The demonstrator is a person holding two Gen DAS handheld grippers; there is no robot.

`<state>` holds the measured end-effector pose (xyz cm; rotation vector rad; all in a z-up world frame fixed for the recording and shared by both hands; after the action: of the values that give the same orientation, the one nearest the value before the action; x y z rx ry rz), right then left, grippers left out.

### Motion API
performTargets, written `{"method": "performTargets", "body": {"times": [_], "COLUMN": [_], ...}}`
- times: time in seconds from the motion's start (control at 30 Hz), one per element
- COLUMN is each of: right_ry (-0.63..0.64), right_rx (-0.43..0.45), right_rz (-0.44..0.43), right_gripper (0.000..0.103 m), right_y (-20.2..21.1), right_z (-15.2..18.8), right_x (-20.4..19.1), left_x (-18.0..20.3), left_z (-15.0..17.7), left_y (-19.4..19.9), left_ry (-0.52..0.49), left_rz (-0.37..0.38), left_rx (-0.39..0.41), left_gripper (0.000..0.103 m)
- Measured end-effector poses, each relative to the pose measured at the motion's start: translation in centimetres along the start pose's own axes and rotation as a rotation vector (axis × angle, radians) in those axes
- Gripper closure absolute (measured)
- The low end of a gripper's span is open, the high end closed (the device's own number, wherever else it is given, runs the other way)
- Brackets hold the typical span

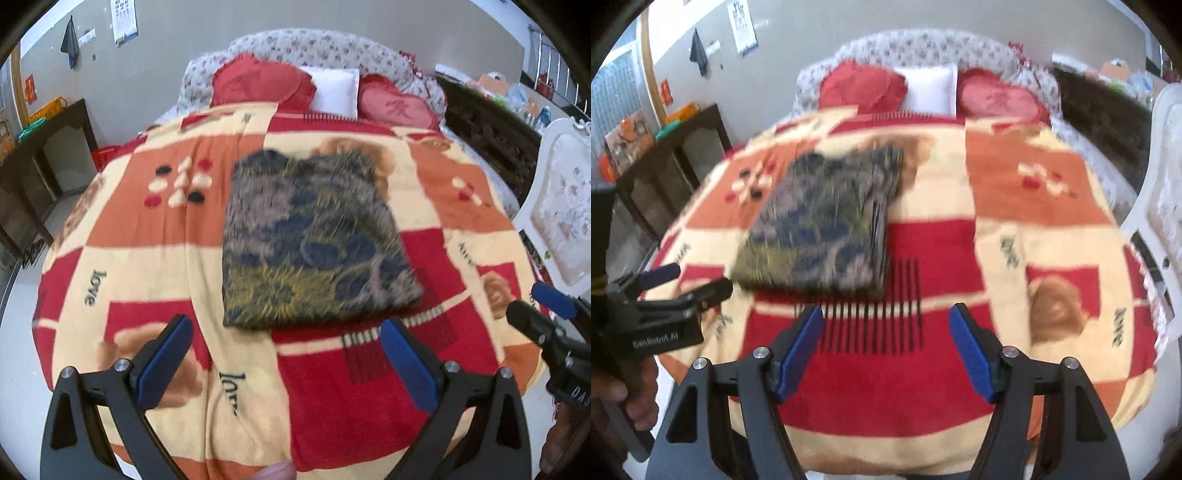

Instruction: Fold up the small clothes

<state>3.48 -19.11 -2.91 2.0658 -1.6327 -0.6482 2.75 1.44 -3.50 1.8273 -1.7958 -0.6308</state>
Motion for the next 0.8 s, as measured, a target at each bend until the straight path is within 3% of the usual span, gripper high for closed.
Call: {"method": "performTargets", "body": {"times": [0.2, 0.8], "right_ry": [0.027, 0.049], "right_rx": [0.04, 0.043], "right_rz": [-0.011, -0.053], "right_gripper": [0.031, 0.031], "right_y": [1.6, 1.6], "right_z": [-2.8, -3.4], "right_x": [-0.1, -1.1], "left_x": [0.6, 1.9], "left_z": [-2.1, -3.6], "left_y": [1.4, 2.2], "left_ry": [-0.007, -0.036], "left_rz": [0.002, -0.01], "left_rx": [0.032, 0.062], "left_gripper": [0.0, 0.0]}}
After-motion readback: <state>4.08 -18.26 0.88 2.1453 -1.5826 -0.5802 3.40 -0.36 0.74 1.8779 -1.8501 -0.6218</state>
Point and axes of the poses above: each gripper's, at about its wrist camera, not at the fingertips, and y roughly against the way its jaws point, x to its right, z to its underside, the point moved 4 cm from there along -y, roughly the way its jaws point, and after that the axes turned 12 degrees about x, right-handed, at the moved point
